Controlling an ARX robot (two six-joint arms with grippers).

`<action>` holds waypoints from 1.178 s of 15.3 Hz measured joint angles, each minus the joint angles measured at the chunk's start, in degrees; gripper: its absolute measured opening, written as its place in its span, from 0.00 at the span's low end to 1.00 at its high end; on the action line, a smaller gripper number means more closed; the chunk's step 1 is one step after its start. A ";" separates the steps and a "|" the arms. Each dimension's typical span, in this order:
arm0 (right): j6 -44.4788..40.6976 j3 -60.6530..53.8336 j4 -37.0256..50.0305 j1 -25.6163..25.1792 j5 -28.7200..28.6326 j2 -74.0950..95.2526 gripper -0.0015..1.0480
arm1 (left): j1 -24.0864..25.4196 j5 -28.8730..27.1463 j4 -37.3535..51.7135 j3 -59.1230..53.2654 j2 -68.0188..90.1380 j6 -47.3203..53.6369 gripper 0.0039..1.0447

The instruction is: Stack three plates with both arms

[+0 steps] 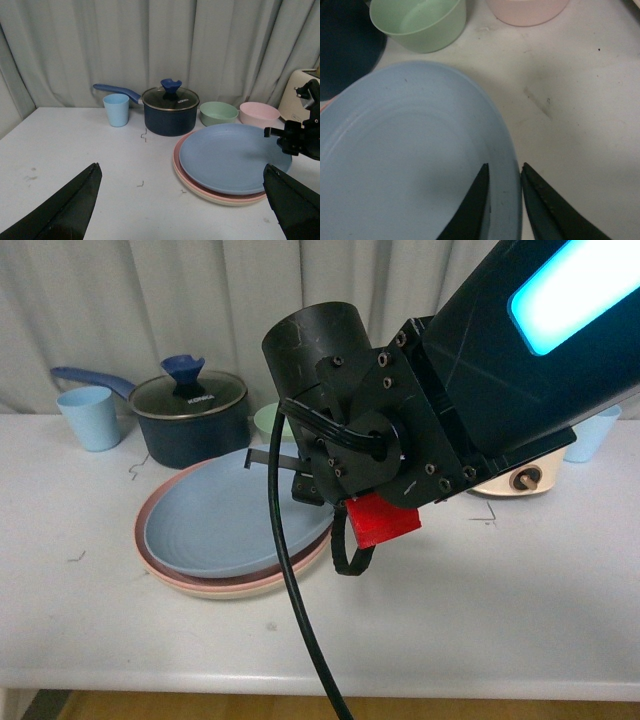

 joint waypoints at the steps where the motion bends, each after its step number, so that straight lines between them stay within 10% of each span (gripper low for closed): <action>1: 0.09 0.00 0.55 -0.07 -0.52 -0.13 0.34 | 0.00 -0.02 0.00 0.00 0.00 0.00 0.94; 6: 2.82 -6.36 5.33 -1.38 -6.80 -11.15 0.94 | 0.00 -0.02 0.00 0.00 0.00 0.00 0.94; 7: 3.04 -7.69 7.61 -2.56 -6.62 -15.47 0.93 | 0.00 -0.02 0.02 0.00 0.00 0.00 0.94; 10: -19.41 -30.14 35.21 -11.91 -2.29 -33.03 0.61 | 0.00 -0.02 0.02 0.00 0.02 0.00 0.94; 15: -32.22 -58.07 16.33 -26.80 -17.35 -77.15 0.02 | 0.00 -0.02 0.00 0.00 0.00 0.00 0.94; 18: -32.61 -67.54 16.44 -33.33 -22.08 -91.91 0.02 | 0.00 -0.02 0.02 0.00 0.00 0.00 0.94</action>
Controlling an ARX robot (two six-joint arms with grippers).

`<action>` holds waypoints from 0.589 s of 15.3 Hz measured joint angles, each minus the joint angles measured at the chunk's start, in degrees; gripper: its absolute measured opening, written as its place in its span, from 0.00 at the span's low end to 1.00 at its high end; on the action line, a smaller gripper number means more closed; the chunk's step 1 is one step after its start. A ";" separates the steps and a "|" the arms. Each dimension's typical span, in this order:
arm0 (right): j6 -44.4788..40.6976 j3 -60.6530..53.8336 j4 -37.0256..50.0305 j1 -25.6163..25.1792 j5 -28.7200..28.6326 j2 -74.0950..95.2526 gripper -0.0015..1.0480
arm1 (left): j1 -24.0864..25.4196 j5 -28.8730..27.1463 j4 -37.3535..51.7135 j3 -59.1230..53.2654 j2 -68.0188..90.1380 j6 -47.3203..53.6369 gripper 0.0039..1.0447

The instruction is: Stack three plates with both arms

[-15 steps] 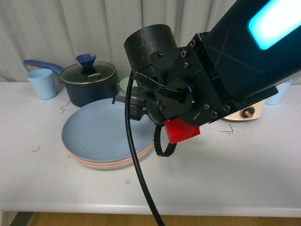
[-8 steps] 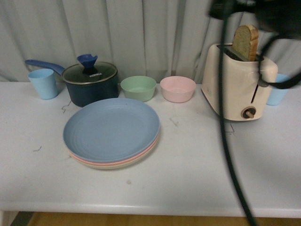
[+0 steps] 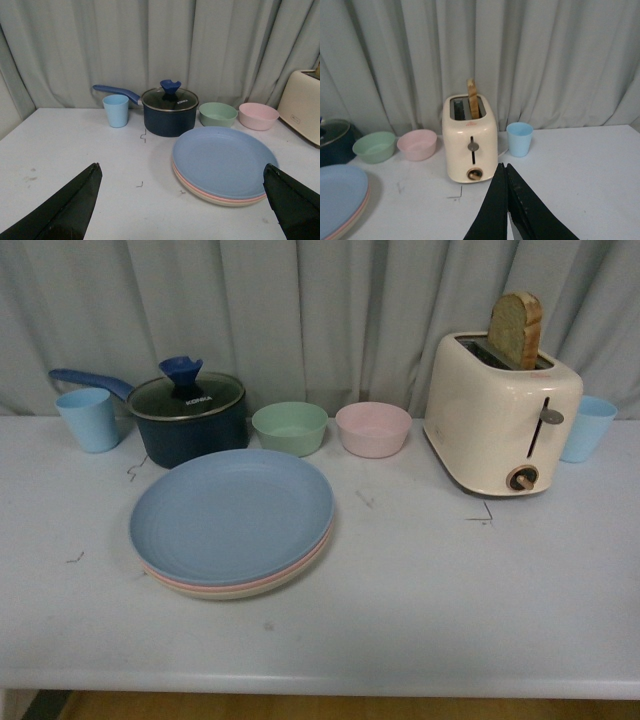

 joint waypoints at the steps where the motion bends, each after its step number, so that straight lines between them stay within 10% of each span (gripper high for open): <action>1: -0.02 -2.19 0.00 -0.04 -0.74 -1.42 0.02 | 0.00 0.02 -0.02 0.00 0.00 0.00 0.94; 9: -0.02 -10.67 -4.24 0.26 -0.83 -13.68 0.02 | 0.00 0.00 0.00 0.00 0.00 0.00 0.94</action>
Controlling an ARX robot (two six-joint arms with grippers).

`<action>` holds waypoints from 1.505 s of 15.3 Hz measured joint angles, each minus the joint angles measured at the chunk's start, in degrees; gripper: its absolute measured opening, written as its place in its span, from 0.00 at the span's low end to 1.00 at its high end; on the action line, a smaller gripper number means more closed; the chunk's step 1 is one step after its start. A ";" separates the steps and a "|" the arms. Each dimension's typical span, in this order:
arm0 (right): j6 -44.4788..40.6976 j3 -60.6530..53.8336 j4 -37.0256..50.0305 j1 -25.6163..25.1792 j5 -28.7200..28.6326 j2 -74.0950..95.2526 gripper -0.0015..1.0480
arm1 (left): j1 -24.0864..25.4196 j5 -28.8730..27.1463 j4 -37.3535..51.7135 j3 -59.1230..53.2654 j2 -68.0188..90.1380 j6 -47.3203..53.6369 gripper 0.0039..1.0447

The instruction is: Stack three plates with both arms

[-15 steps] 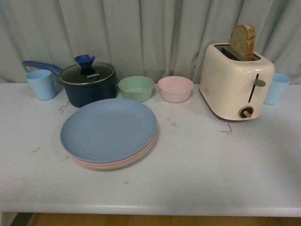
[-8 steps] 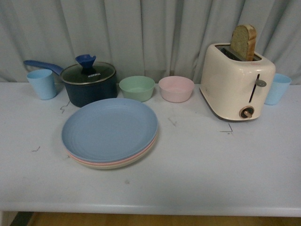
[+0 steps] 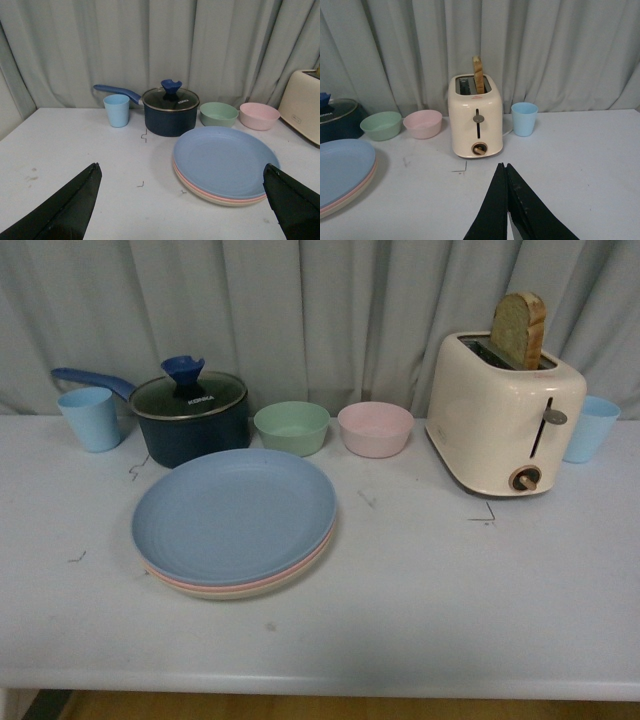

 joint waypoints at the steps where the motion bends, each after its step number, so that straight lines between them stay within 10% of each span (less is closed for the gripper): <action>1: 0.00 -0.46 -1.01 0.00 0.00 -1.53 0.02 | 0.00 0.00 0.00 0.00 0.00 0.00 0.94; 20: -0.02 -3.48 -20.83 0.00 -0.02 -24.63 0.02 | 0.00 0.00 0.00 0.00 0.00 0.00 0.94; 23: -0.09 -3.48 -20.83 0.00 -0.02 -24.63 0.36 | 0.00 0.00 0.00 0.00 0.00 0.00 0.94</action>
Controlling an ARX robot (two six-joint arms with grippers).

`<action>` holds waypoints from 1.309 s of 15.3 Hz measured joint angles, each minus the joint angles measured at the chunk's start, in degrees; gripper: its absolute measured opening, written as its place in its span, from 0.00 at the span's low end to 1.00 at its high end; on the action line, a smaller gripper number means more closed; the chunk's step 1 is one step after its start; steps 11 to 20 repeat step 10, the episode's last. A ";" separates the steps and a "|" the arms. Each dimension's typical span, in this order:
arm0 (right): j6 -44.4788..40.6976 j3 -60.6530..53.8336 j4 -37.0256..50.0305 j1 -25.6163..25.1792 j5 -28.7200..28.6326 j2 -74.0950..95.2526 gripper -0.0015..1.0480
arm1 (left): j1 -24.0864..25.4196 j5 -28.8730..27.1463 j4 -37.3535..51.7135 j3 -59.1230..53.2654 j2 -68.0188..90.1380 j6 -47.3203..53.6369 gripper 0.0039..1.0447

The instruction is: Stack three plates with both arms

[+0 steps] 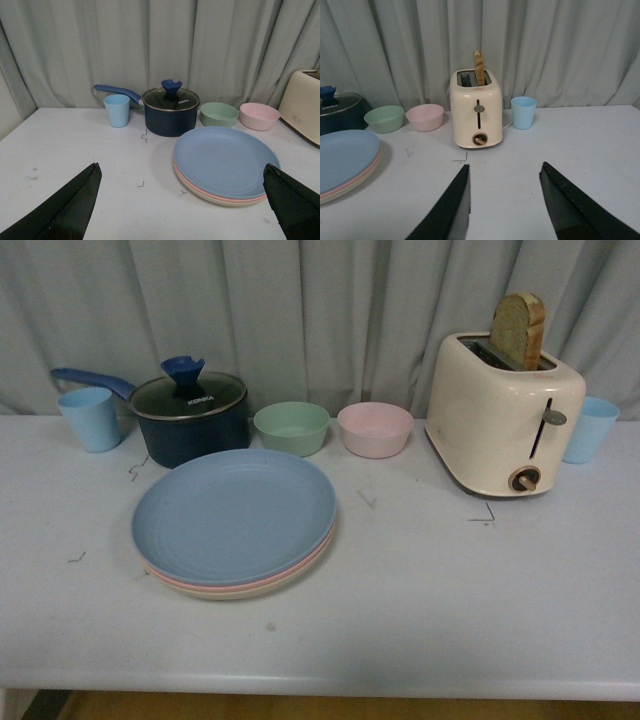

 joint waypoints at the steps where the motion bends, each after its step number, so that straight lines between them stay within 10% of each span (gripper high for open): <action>1: 0.00 0.00 -0.02 0.00 0.00 0.00 0.49 | 0.00 0.00 0.00 0.00 0.00 0.00 0.94; 5: 0.02 0.00 -0.02 0.00 0.00 0.00 0.95 | 0.00 0.00 0.00 0.00 0.00 0.00 0.94; 20: 0.00 0.00 -0.02 0.00 0.00 0.00 0.94 | 0.00 0.00 0.00 0.00 0.00 0.00 0.94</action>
